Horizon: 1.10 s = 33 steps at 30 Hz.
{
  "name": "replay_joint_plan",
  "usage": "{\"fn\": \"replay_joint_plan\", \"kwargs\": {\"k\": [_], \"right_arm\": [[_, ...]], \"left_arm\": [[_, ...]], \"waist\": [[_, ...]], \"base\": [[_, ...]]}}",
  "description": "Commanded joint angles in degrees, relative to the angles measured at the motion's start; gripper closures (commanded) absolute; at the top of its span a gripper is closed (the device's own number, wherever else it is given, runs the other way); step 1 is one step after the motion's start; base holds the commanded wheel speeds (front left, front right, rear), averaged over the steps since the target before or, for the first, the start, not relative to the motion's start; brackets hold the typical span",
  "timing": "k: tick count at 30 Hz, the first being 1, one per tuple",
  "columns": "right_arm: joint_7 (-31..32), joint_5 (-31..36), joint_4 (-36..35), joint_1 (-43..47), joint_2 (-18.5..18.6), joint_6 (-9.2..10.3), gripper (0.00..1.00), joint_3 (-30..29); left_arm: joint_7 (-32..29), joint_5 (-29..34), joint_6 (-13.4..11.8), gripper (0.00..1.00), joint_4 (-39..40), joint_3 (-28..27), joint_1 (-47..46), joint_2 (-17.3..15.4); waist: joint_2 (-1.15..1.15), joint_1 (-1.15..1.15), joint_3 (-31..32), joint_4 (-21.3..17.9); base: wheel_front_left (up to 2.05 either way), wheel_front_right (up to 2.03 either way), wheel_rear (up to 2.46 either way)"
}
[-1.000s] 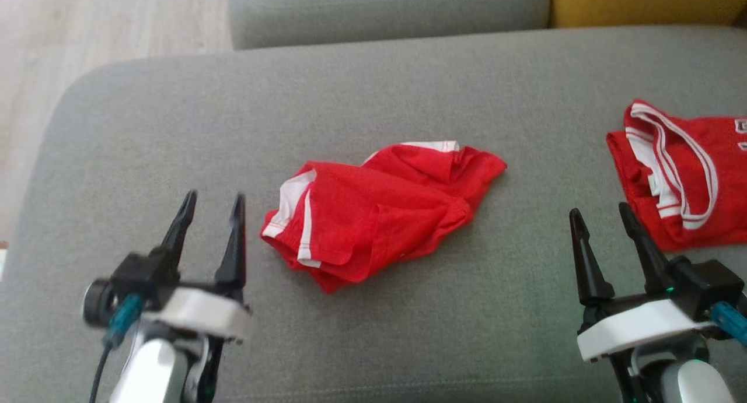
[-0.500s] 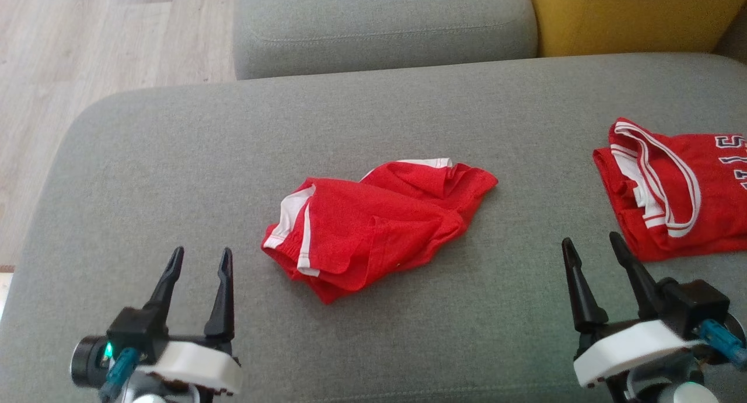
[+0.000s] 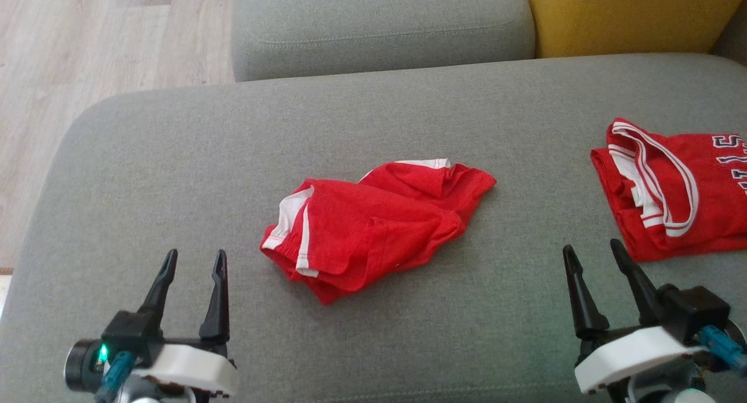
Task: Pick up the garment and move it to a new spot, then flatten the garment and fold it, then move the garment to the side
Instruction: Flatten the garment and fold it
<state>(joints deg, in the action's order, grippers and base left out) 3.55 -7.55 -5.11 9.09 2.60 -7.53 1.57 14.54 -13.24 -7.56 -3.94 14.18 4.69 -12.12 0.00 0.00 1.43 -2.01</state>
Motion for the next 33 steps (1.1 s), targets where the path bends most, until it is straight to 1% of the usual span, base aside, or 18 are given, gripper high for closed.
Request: {"fn": "replay_joint_plan", "kwargs": {"k": [1, 8, 12, 14, 17, 21, 22, 29, 33], "right_arm": [[0.0, -0.2, -2.3, -1.8, 0.4, 0.04, 0.00, 1.4], [0.0, -0.3, -2.0, -2.0, 0.4, 0.04, 0.00, 1.7], [0.8, -0.2, -1.6, -2.5, 0.7, 0.04, 0.00, 3.6], [1.7, -0.6, -0.8, -3.1, 1.2, 0.04, 0.00, 6.9], [3.4, -1.9, 1.3, -4.8, 2.0, 0.04, 0.00, 14.3], [5.2, -4.0, 5.6, -9.6, 2.4, 0.04, 0.00, 23.4], [5.2, -4.0, 5.6, -9.6, 2.4, 0.04, 0.00, 23.4], [5.1, -5.9, 15.4, -20.2, 1.7, 0.04, 0.00, 33.4], [4.5, -5.9, 21.2, -25.6, 1.3, 0.04, 0.00, 37.0]], "left_arm": [[0.3, -0.3, -0.3, 0.00, 2.1, -2.3, -2.2, -1.1], [0.2, -0.6, -0.5, 0.00, 2.0, -2.2, -2.6, -1.2], [0.2, -0.5, -0.6, 0.00, 2.2, -1.9, -3.0, -1.2], [0.2, -0.5, -0.6, 0.00, 2.4, -1.6, -3.4, -1.1], [0.2, -0.3, -0.6, 0.00, 2.6, -1.1, -4.3, -0.9], [0.3, -0.2, -0.4, 0.00, 2.8, -0.6, -6.1, -0.3], [0.3, -0.2, -0.4, 0.00, 2.8, -0.6, -6.1, -0.3], [0.4, -0.1, 0.6, 0.00, 1.6, 0.2, -9.4, 1.1], [0.4, 0.2, 1.0, 0.00, 1.3, 0.3, -10.9, 1.9]], "waist": [[0.00, 0.00, -0.1, 0.0], [0.00, 0.00, -0.3, 0.3], [0.00, 0.00, -0.7, 1.0], [0.00, 0.00, -1.0, 1.6], [0.00, 0.00, -1.9, 2.9], [0.00, 0.00, -4.1, 5.1], [0.00, 0.00, -4.1, 5.1], [0.00, 0.00, -7.5, 8.9], [0.00, 0.00, -8.8, 10.4]], "base": [[0.00, 0.00, 0.00], [0.00, 0.00, 0.00], [0.00, 0.00, 0.00], [0.00, 0.00, 0.00], [0.00, 0.00, 0.00], [0.00, 0.00, 0.00], [0.00, 0.00, 0.00], [0.00, 0.00, 0.00], [0.00, 0.00, 0.00]]}}
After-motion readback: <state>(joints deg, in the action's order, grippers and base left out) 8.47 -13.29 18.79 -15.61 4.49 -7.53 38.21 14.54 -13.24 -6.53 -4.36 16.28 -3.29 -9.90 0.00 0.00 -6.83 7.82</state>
